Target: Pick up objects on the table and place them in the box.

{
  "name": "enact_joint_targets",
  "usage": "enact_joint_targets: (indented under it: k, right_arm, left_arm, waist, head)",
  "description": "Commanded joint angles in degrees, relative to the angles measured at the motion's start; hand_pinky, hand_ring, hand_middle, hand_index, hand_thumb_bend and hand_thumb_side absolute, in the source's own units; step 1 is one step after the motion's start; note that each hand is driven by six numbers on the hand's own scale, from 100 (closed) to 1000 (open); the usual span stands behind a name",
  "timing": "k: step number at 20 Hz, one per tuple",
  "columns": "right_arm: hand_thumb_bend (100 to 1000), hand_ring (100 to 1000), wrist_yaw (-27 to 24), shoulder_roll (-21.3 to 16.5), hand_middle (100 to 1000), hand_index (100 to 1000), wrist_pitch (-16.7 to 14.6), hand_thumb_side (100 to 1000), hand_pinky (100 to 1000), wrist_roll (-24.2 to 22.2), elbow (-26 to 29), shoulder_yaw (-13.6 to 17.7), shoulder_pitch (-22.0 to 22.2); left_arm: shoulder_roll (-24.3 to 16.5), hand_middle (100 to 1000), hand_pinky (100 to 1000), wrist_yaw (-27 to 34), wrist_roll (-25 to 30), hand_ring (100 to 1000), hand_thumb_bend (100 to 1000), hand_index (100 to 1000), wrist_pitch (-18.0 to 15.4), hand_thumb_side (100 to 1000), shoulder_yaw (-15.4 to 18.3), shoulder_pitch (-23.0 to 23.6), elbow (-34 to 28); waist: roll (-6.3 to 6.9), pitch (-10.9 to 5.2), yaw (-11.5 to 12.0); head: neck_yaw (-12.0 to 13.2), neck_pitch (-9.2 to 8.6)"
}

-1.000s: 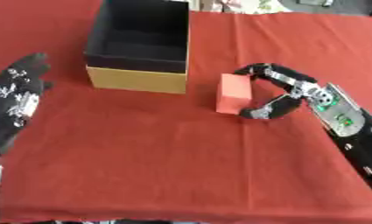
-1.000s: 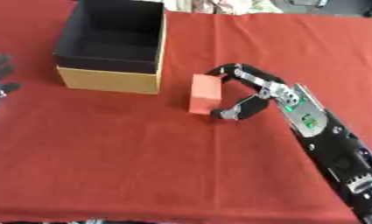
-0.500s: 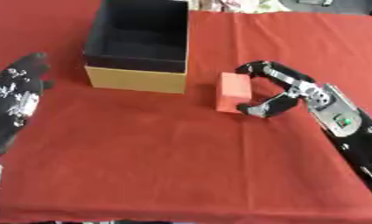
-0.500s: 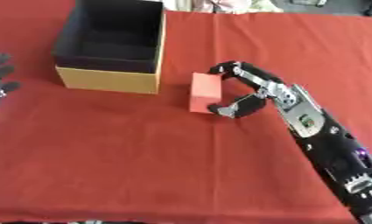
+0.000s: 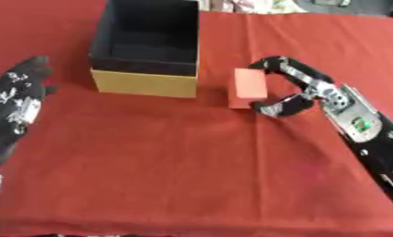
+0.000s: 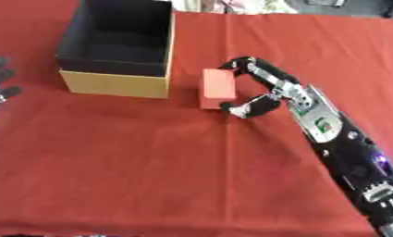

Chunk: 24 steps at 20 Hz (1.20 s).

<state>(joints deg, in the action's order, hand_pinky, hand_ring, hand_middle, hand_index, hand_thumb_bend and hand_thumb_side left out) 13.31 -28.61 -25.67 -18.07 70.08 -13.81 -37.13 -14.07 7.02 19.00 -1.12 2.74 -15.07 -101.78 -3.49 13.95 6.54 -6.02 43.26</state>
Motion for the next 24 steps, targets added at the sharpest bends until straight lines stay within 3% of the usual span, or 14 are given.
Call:
enact_joint_targets:
  k: [1,8,15,17,18,24]
  right_arm:
    - [199,901,-1.76,-3.35,702,486,-0.27,100,812,0.7,3.21,0.45,-1.74]
    - [205,890,-4.3,-5.97,703,484,0.04,100,817,1.55,6.62,1.53,-4.26]
    - [201,881,-4.5,-6.16,703,485,0.47,100,819,2.93,5.27,3.47,-8.35]
    - [112,881,-4.36,-5.88,703,487,0.42,100,818,3.26,4.39,3.97,-9.31]
    - [199,880,-4.29,-5.78,703,488,0.39,100,817,3.36,3.94,4.17,-9.65]
    - [199,882,-2.51,-4.43,707,498,0.26,100,815,3.4,-0.34,5.26,-11.92]
  left_arm:
    - [-0.57,945,916,-0.17,0.18,984,100,943,0.0,421,0.11,-0.2,-0.59]
    - [-0.74,945,916,-0.13,0.35,982,100,942,0.01,419,-0.06,0.03,-0.45]
    - [-0.7,944,915,0.13,1.29,981,100,941,0.01,414,-1.1,-0.46,-0.36]
    - [-0.46,943,915,0.4,1.73,981,100,941,0.08,413,-1.52,-0.74,-0.33]
    - [-0.3,943,915,0.61,1.95,980,100,941,0.15,412,-1.75,-0.96,-0.33]
    - [0.77,942,914,1.47,3.46,979,100,940,0.63,408,-3.3,-2.47,-0.4]
  waist:
    - [0.08,-1.35,-0.04]
    - [-0.17,-1.94,0.39]
    - [-0.36,-2.18,2.05]
    - [-0.39,-2.32,2.54]
    - [-0.42,-2.45,2.87]
    - [-0.62,-2.95,4.89]
  head:
    - [0.21,0.42]
    - [-0.11,0.57]
    - [-1.33,0.29]
    - [-1.89,0.27]
    - [-2.29,0.19]
    - [-4.59,-0.35]
